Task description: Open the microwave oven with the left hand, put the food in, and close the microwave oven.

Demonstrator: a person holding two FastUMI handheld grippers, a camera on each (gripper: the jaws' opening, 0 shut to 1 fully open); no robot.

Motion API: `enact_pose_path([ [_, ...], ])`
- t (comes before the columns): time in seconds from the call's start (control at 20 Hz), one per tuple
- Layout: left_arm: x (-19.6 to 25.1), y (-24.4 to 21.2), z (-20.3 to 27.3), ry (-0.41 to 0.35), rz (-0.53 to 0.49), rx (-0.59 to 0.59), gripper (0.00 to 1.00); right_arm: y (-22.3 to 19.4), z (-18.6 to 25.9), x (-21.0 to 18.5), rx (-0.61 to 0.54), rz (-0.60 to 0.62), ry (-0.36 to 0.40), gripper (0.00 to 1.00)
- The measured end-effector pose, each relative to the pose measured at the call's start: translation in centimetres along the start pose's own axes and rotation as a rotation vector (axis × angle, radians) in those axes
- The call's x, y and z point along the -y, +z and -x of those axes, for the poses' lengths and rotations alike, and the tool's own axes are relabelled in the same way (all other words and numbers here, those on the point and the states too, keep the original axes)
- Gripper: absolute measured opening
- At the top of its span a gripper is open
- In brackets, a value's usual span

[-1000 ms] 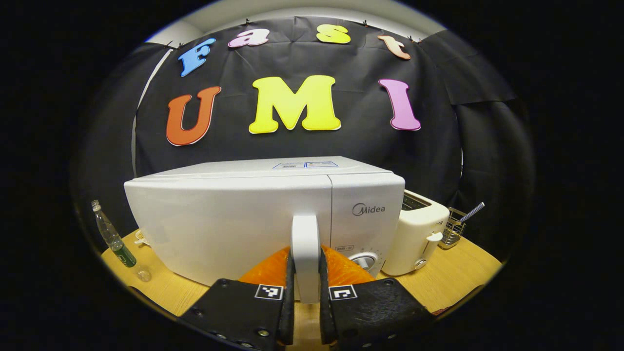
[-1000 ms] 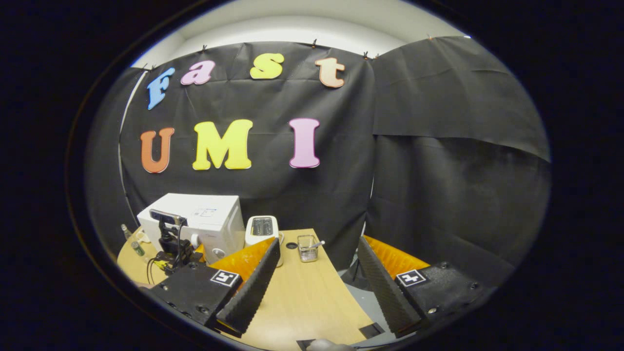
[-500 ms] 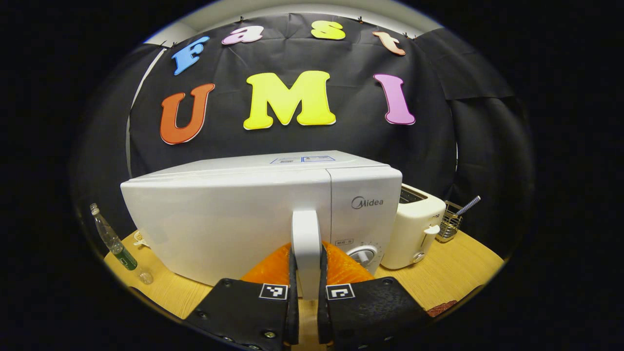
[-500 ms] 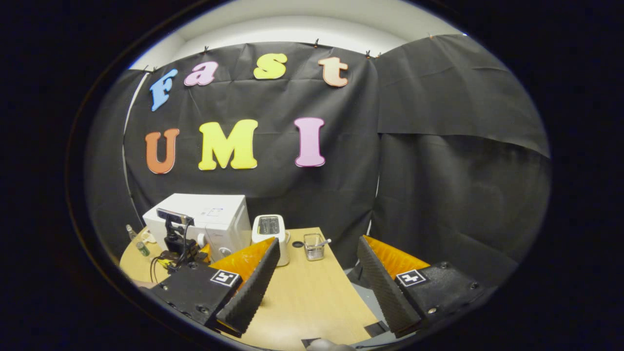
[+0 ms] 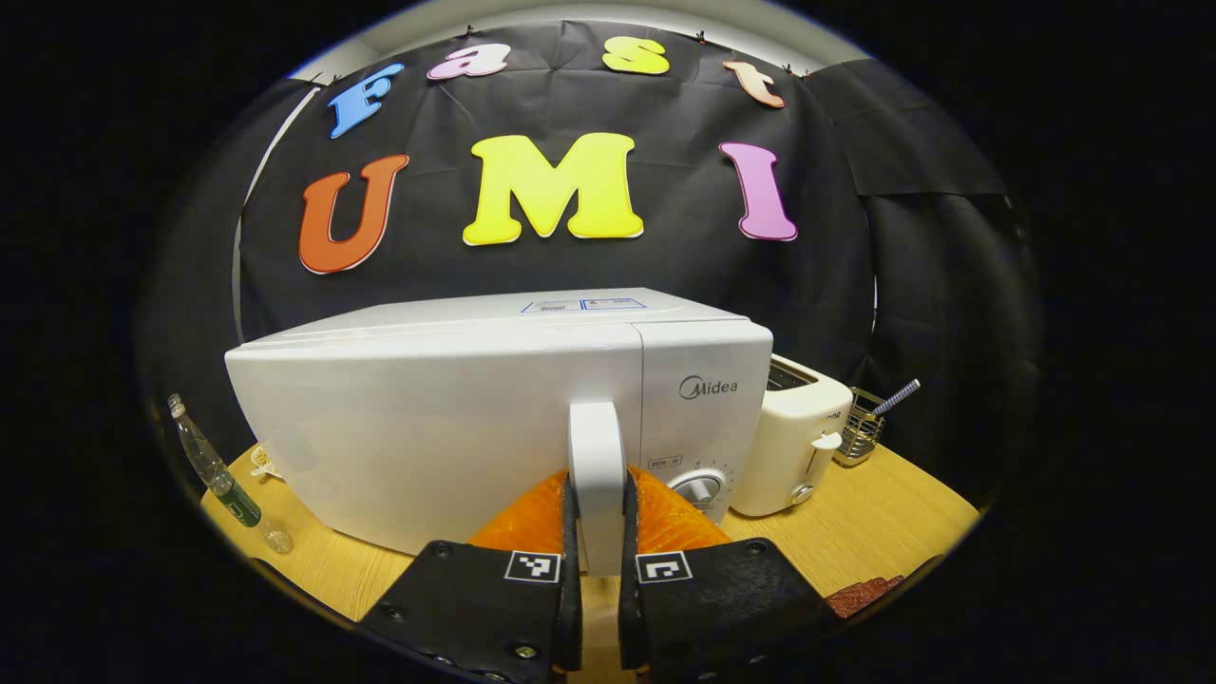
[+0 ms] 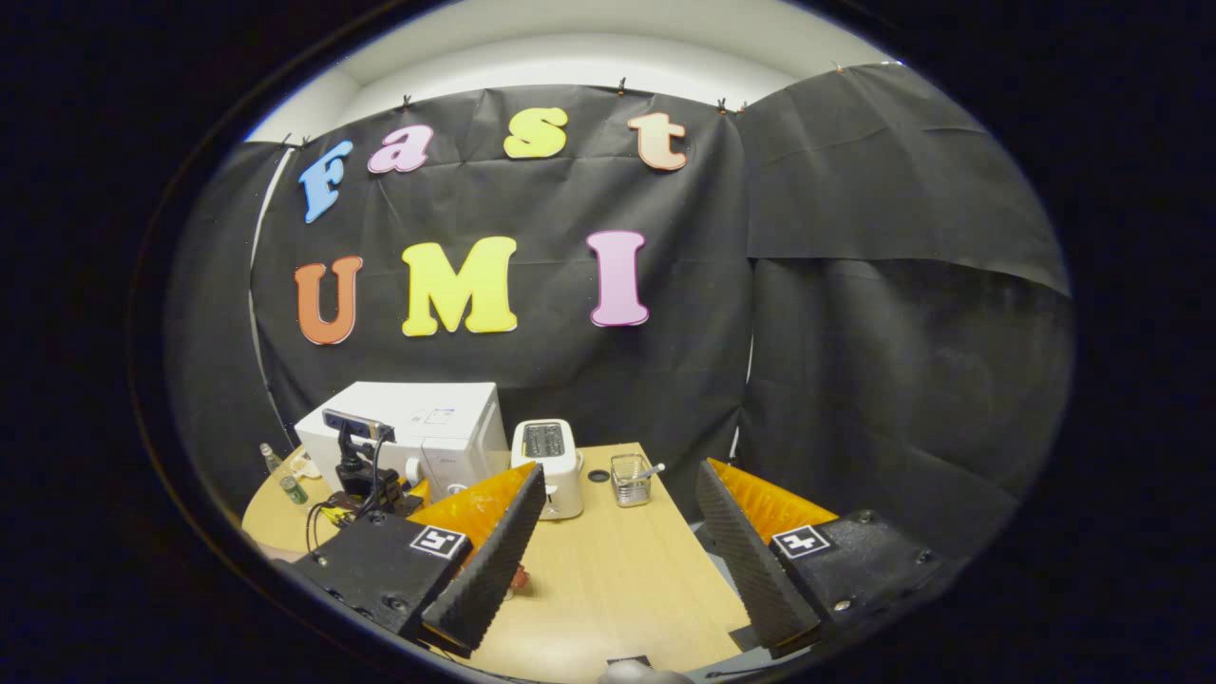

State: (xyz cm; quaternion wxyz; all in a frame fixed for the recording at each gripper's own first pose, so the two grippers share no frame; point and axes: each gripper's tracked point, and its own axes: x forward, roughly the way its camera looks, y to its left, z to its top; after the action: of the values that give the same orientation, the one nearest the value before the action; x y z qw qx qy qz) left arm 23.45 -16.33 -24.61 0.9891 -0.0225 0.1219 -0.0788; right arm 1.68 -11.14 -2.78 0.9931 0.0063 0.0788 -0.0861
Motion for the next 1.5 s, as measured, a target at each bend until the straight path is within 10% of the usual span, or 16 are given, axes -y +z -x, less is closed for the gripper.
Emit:
enact_pose_path([
  [0.5, -1.8, -2.4, 9.2, -0.022, -0.051, -0.007, 0.15, -1.1, 0.5, -2.1, -0.017, -0.008, 0.052, 1.00],
  [1.15, -9.8, -5.5, 20.1, 0.145, -0.062, -0.099, 0.19, -3.8, 3.0, -10.2, -0.047, -0.042, 0.237, 1.00],
  [1.25, -11.1, -5.6, 20.5, 0.177, -0.067, -0.099, 0.34, -4.1, 3.3, -10.5, -0.049, -0.053, 0.241, 1.00],
  [1.4, -12.5, -5.6, 20.7, 0.208, -0.054, -0.101, 0.82, -4.1, 3.7, -10.8, -0.043, -0.058, 0.241, 1.00],
  [1.5, -12.7, -5.5, 20.9, 0.200, -0.052, -0.103, 0.90, -4.2, 3.9, -11.0, -0.041, -0.054, 0.241, 1.00],
])
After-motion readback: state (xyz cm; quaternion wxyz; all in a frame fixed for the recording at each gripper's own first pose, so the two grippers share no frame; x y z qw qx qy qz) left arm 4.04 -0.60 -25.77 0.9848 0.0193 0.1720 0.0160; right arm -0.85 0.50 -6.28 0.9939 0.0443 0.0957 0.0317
